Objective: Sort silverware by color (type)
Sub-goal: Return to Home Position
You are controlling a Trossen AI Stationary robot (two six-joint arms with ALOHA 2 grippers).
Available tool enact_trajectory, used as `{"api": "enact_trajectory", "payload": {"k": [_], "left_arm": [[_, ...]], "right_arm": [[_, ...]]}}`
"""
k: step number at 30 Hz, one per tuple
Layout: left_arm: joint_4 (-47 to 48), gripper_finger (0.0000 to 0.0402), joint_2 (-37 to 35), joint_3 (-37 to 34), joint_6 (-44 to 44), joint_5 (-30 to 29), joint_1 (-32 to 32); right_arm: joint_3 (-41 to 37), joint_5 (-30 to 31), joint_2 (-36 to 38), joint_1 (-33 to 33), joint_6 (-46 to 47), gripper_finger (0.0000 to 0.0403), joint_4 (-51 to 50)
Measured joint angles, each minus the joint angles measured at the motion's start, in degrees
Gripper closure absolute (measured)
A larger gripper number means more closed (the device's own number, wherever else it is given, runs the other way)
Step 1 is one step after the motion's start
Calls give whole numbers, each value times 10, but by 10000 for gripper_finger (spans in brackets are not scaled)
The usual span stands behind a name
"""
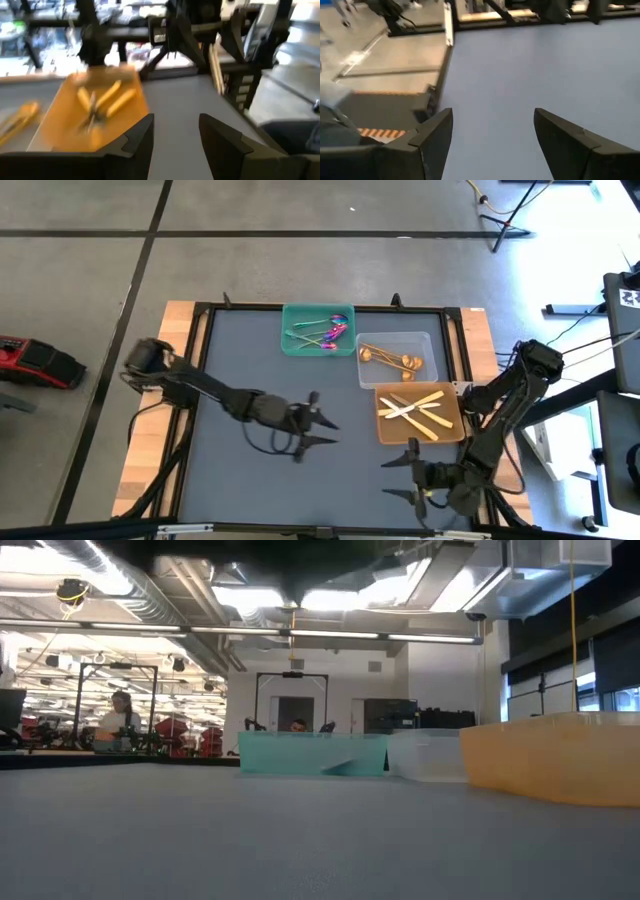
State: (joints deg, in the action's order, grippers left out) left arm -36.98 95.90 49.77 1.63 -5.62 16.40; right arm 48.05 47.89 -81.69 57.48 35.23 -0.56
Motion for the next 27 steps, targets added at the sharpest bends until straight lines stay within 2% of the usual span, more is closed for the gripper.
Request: {"api": "enact_trajectory", "payload": {"k": [2, 6, 9, 13, 16, 22, 25, 27], "left_arm": [[9, 250, -42, -45, 7, -22, 12], [8, 250, -126, -128, -11, -105, 40], [11, 250, -191, -182, -7, -121, 50], [19, 250, -270, -263, -5, -136, 54], [-5, 250, -339, -341, 18, -174, 31], [-29, 256, -471, -444, 61, -120, -27], [3, 274, -527, -462, 74, -75, -43], [40, 293, -563, -467, 75, -68, -46]], "right_arm": [[-2, -21, 0, -30, -28, 139, -2], [-2, -79, 0, -101, -104, 139, 0], [-2, -134, 0, -157, -161, 139, -1], [-2, -163, 1, -226, -218, 159, -14], [-2, -155, 1, -275, -248, 198, -37], [-27, -194, 15, -351, -324, 301, -25], [-50, -237, 39, -386, -341, 350, -3], [-69, -257, 64, -405, -340, 378, 9]]}}
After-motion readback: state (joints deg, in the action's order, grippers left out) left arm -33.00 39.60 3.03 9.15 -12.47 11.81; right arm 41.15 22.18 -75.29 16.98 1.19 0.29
